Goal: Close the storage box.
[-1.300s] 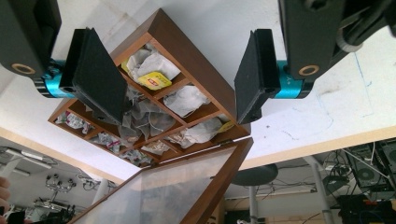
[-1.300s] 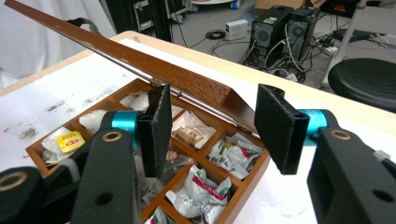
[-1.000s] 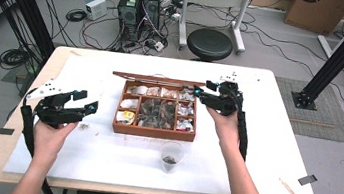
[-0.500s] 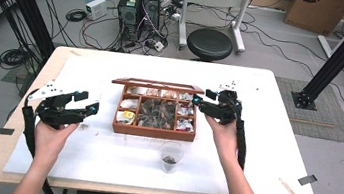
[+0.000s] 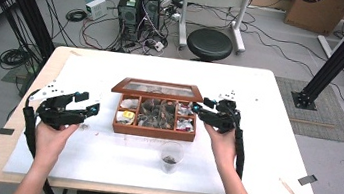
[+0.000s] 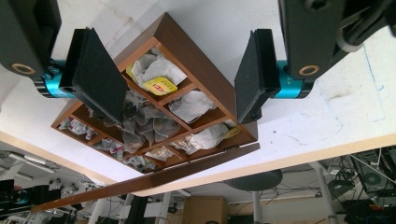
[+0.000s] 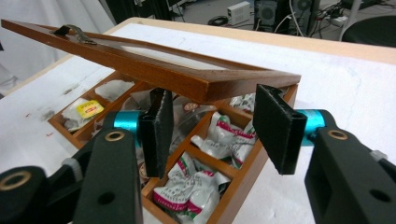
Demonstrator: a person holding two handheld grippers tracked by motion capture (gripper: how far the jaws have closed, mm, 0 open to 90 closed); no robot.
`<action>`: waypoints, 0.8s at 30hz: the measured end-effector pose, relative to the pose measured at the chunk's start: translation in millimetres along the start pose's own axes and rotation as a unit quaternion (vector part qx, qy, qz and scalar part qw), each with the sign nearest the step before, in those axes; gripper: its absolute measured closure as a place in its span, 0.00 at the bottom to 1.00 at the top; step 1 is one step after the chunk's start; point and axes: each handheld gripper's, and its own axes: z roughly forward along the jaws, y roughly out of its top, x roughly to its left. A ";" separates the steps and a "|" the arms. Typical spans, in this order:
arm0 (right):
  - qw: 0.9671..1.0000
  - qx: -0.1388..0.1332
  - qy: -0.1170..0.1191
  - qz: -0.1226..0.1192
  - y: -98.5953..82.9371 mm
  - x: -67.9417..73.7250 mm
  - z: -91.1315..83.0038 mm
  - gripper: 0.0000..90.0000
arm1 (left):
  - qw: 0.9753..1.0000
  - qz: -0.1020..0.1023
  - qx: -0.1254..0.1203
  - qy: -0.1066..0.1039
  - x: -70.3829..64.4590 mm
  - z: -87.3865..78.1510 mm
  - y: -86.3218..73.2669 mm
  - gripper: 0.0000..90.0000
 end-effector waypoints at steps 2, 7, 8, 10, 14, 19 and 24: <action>1.000 0.001 0.002 0.001 -2.6 0.1 0.0 0.57 | 1.000 0.000 0.002 0.000 -0.1 0.4 -0.3 0.38; 1.000 0.001 0.003 0.003 -9.7 1.6 -0.3 0.59 | 1.000 0.001 0.003 -0.001 -0.5 0.7 -0.7 0.38; 1.000 0.000 0.003 0.005 -11.2 2.0 -0.1 0.59 | 1.000 0.001 0.003 -0.001 -0.5 0.7 -0.8 0.38; 1.000 0.001 0.005 0.008 -13.9 1.9 -0.1 0.59 | 1.000 0.001 0.004 -0.001 -0.5 0.7 -1.0 0.38; 1.000 0.003 0.007 0.011 -18.9 2.5 0.2 0.60 | 1.000 0.000 0.005 -0.002 -0.8 1.7 -1.5 0.38; 1.000 0.005 0.005 0.009 -27.0 3.6 1.1 0.60 | 1.000 0.001 0.005 -0.002 -0.8 2.1 -2.0 0.38; 1.000 0.005 0.002 0.008 -33.5 3.8 2.3 0.60 | 1.000 0.000 0.007 0.001 -0.5 2.5 -3.2 0.38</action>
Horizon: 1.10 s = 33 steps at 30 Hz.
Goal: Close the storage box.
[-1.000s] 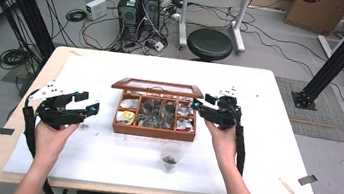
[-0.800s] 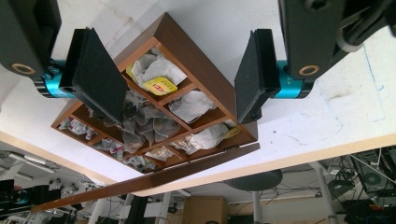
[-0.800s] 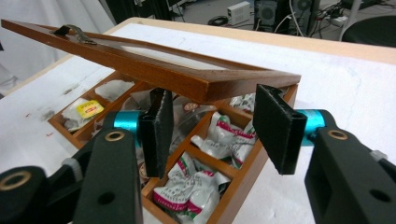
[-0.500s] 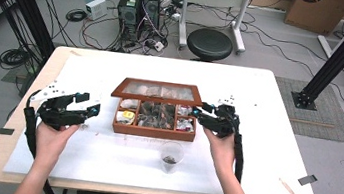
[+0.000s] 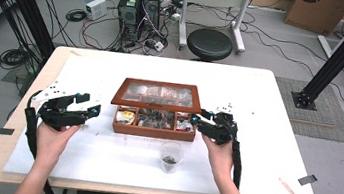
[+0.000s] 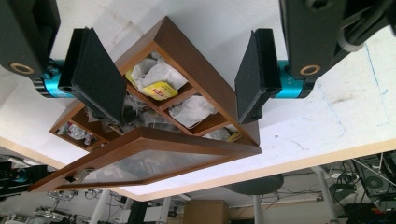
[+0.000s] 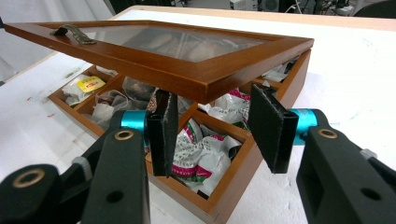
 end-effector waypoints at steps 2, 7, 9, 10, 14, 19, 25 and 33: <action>1.000 -0.001 -0.002 -0.002 -2.0 0.1 0.4 0.60 | 1.000 0.001 0.000 0.001 0.1 0.1 -0.3 0.37; 1.000 0.003 -0.004 -0.005 -8.3 0.5 1.8 0.60 | 1.000 0.002 0.000 0.001 0.3 -0.2 -0.6 0.37; 1.000 0.005 -0.007 -0.009 -11.4 0.7 2.4 0.60 | 1.000 0.002 -0.001 0.000 0.1 0.0 -0.7 0.37; 1.000 0.006 -0.008 -0.009 -12.9 1.1 2.6 0.60 | 1.000 0.002 -0.001 0.000 0.0 0.1 -0.6 0.37; 1.000 0.012 -0.015 -0.014 -19.2 1.8 4.8 0.59 | 1.000 0.003 0.001 -0.001 -0.5 0.2 -0.8 0.37; 1.000 0.025 -0.013 -0.008 -26.8 0.3 7.9 0.59 | 1.000 0.003 -0.001 0.000 -0.3 -0.7 -0.4 0.37; 0.999 0.039 -0.016 -0.012 -32.7 0.0 10.9 0.59 | 1.000 0.003 0.000 0.003 0.7 -2.1 -1.0 0.37; 0.998 0.050 -0.019 -0.013 -37.6 0.4 12.4 0.59 | 1.000 0.006 0.003 0.003 -0.4 -0.8 -1.1 0.37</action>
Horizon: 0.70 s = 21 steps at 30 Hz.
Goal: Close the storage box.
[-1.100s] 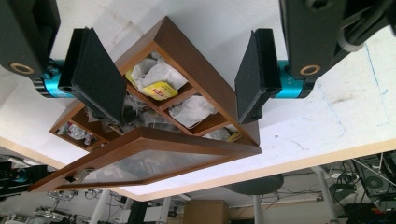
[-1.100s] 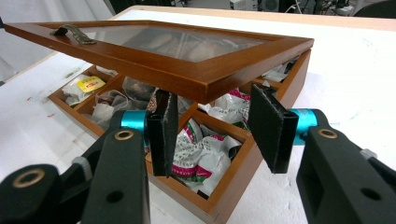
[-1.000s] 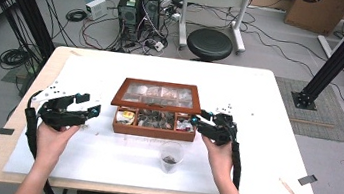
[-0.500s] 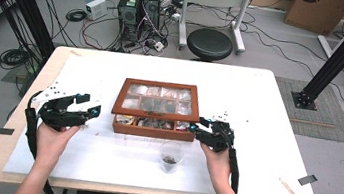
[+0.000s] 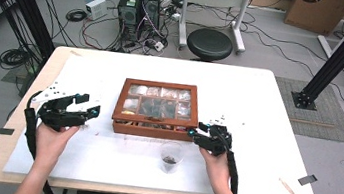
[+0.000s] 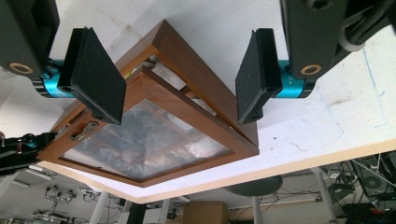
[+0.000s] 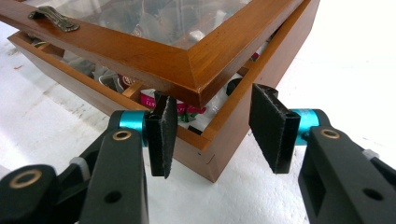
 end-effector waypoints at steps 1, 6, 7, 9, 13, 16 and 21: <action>1.000 0.000 0.000 -0.001 -0.1 0.1 -0.1 0.59 | 1.000 -0.001 0.000 -0.001 0.0 0.1 0.0 0.37; 1.000 0.000 -0.001 0.001 -1.3 1.0 -1.7 0.59 | 1.000 -0.001 -0.001 0.000 0.3 -0.3 0.1 0.37; 1.000 0.000 0.000 0.001 -1.5 0.8 -2.0 0.59 | 1.000 -0.001 -0.001 0.000 0.3 -0.4 0.1 0.37; 1.000 0.000 0.001 0.001 -1.9 1.1 -2.5 0.59 | 1.000 -0.001 -0.001 0.001 0.2 -0.3 0.0 0.37; 1.000 0.000 0.002 0.003 -3.2 1.5 -4.0 0.59 | 1.000 0.001 0.001 0.000 -0.1 -0.2 0.1 0.37; 1.000 0.008 0.000 0.000 -4.7 2.2 -4.0 0.59 | 1.000 0.000 0.001 -0.001 -0.3 0.4 0.0 0.37; 1.000 0.012 0.001 0.001 -6.9 1.9 -3.3 0.59 | 1.000 0.001 0.003 -0.002 -0.5 0.8 -0.2 0.37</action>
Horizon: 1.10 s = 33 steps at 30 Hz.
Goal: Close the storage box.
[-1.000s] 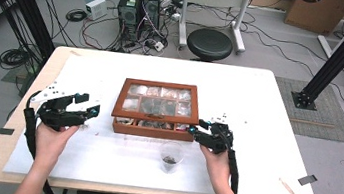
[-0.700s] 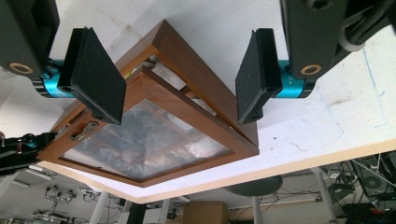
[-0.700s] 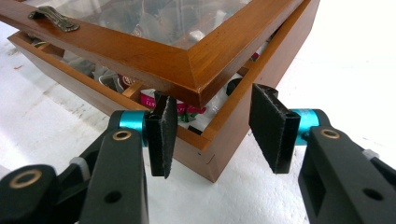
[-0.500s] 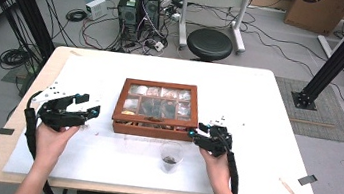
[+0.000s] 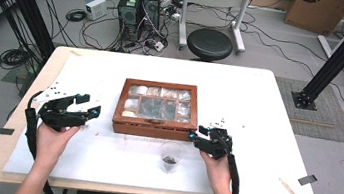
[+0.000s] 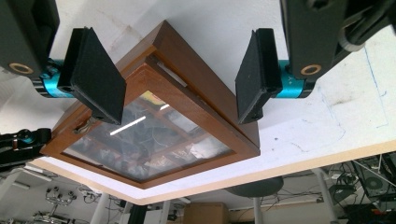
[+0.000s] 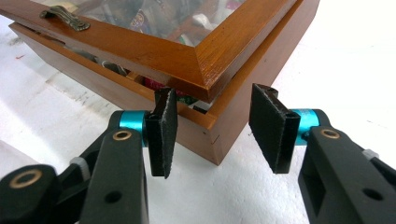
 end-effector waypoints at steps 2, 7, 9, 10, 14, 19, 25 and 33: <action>1.000 0.001 0.000 0.003 -0.6 0.2 0.1 0.59 | 1.000 0.001 0.001 -0.001 0.1 0.4 -0.3 0.37; 1.000 0.004 0.001 0.001 -2.1 0.1 0.3 0.59 | 1.000 0.000 0.003 0.000 -0.2 1.7 -0.8 0.37; 1.000 0.007 0.001 0.002 -2.7 0.3 0.5 0.59 | 1.000 0.000 0.004 0.001 -0.3 2.0 -0.9 0.37; 1.000 0.008 0.001 0.003 -3.1 0.3 0.6 0.59 | 1.000 0.001 0.004 0.000 -0.2 2.2 -0.9 0.37; 1.000 0.010 0.003 0.001 -4.3 0.0 1.1 0.59 | 1.000 0.002 0.006 0.000 -0.2 2.6 -0.8 0.37; 1.000 0.016 0.002 0.001 -5.7 -0.3 1.2 0.58 | 1.000 0.003 0.006 -0.001 -0.3 4.3 -0.5 0.37; 1.000 0.015 -0.003 -0.003 -6.2 -0.2 -1.5 0.57 | 1.000 0.005 0.008 -0.005 -0.7 7.3 0.8 0.37; 1.000 -0.009 -0.008 0.006 -2.1 -6.4 -14.8 0.52 | 1.000 0.004 0.003 -0.004 -0.4 7.8 2.9 0.37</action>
